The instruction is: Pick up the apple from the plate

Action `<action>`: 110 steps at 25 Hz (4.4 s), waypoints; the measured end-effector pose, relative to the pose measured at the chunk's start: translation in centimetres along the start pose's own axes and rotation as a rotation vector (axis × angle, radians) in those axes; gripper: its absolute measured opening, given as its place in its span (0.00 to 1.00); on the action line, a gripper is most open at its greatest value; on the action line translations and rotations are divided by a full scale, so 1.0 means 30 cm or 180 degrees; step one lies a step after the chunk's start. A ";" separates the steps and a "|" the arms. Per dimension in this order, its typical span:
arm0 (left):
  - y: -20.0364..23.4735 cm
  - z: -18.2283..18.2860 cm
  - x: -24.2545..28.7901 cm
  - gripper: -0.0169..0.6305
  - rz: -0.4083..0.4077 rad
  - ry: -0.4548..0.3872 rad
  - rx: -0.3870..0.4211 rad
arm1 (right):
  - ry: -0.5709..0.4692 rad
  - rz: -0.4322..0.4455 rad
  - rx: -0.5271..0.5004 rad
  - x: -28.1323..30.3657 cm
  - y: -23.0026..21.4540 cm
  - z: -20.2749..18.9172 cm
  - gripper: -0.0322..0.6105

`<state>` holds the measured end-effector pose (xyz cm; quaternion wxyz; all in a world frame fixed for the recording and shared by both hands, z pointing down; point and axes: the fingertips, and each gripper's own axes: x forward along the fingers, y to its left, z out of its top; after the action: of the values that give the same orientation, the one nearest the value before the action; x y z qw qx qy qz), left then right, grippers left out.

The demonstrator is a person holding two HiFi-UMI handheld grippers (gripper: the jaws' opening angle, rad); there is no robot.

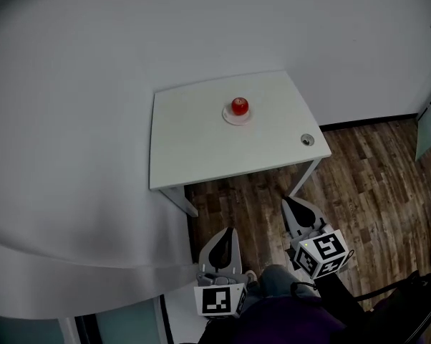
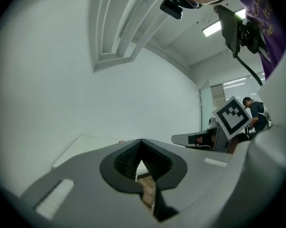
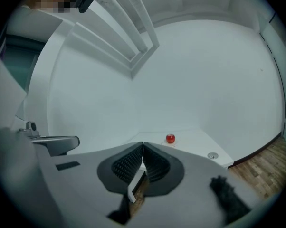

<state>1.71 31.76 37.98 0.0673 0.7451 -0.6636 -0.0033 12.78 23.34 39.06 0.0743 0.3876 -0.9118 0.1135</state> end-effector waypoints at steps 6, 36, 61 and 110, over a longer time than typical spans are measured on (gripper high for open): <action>0.045 -0.024 0.076 0.04 0.0042 0.0071 -0.0052 | -0.0037 -0.0029 0.0001 0.081 -0.060 0.008 0.07; 0.251 0.058 0.822 0.04 0.0620 -0.0074 -0.0090 | 0.0100 0.0611 -0.0191 0.801 -0.479 0.212 0.07; 0.547 0.064 1.125 0.04 0.0447 0.0216 -0.0042 | 0.0488 0.0515 -0.0184 1.225 -0.575 0.175 0.07; 0.773 0.009 1.271 0.04 0.0624 0.0409 -0.0190 | 0.1927 0.0762 -0.0888 1.664 -0.690 -0.205 0.59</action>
<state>-16.70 -8.53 43.38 0.1319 0.6730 -0.7271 0.0314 -6.30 -23.43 59.23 0.3796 0.2129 -0.8941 0.1055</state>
